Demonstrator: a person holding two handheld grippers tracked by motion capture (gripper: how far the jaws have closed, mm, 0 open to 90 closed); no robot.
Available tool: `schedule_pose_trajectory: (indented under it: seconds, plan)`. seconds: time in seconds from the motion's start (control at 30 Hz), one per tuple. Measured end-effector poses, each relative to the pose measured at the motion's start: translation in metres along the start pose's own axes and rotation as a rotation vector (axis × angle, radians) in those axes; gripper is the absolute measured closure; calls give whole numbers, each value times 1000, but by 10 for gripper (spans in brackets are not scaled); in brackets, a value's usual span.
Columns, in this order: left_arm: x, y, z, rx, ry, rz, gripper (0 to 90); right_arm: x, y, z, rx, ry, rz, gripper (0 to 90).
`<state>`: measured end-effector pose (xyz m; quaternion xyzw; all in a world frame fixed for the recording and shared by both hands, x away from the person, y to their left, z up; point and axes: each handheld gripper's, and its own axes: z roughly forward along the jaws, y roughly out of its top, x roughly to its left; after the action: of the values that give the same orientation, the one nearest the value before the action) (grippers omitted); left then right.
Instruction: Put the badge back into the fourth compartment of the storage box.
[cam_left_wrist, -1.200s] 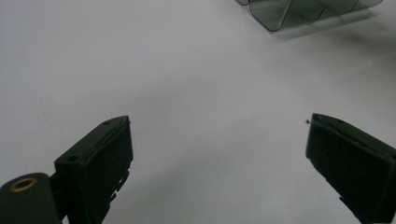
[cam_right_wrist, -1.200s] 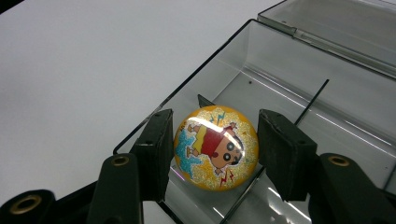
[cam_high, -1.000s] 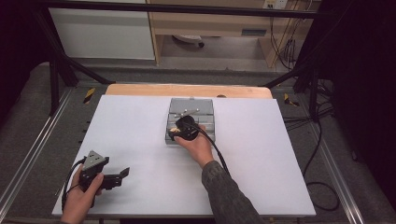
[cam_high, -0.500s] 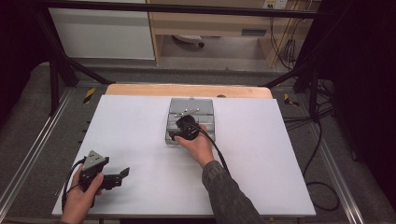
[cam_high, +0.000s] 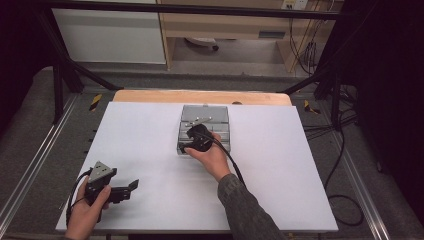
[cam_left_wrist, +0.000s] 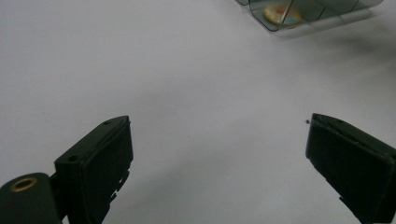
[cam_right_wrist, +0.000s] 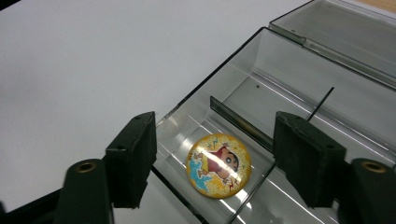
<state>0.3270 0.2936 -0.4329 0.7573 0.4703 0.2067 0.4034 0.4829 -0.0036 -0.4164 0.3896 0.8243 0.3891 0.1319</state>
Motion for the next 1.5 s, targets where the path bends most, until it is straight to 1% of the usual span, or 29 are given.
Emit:
schedule_pose_trajectory:
  seconds: [0.07,0.1,0.13,0.27,0.37,0.43,0.53,0.7,0.77,0.97,1.0,1.03,1.13,1.23,1.27,1.3,1.37,1.5]
  plan:
    - [0,0,0,1,0,1,74,1,1,-2,-10,2,-6,261]
    - [0,0,0,1,0,1,74,1,1,-2,-10,2,-6,261]
    - [0,0,0,2,0,1,74,1,2,-4,-19,2,0,225]
    - [0,0,0,4,2,1,74,2,3,-6,-32,-1,19,152]
    - [0,0,0,4,4,4,74,3,4,-8,-34,11,24,140]
    - [-1,0,1,6,3,3,74,3,5,-11,-49,10,24,130]
    - [-1,0,1,7,1,3,74,3,6,-14,-68,26,30,97]
    - [0,0,1,7,1,5,75,4,5,-16,-76,30,32,44]
    - [0,0,1,9,2,5,74,5,5,-16,-77,27,30,40]
    - [-1,0,1,8,1,2,74,9,6,-21,-95,45,9,39]
    - [0,0,1,8,2,2,74,8,7,-25,-102,75,-3,43]
    - [0,0,1,8,2,2,74,8,7,-27,-103,80,-4,45]
    - [0,0,1,9,2,1,75,7,7,-32,-113,74,-15,45]
    - [0,0,1,9,2,1,74,6,7,-35,-119,69,-17,43]
    - [0,0,1,9,-2,2,75,5,6,-39,-133,69,-16,41]
    - [0,0,1,9,-2,2,75,5,6,-39,-133,69,-16,41]
    - [-1,0,1,6,-6,6,74,3,2,-44,-146,61,-15,37]
    - [-1,0,2,9,-7,7,74,0,-3,-51,-160,60,-10,37]
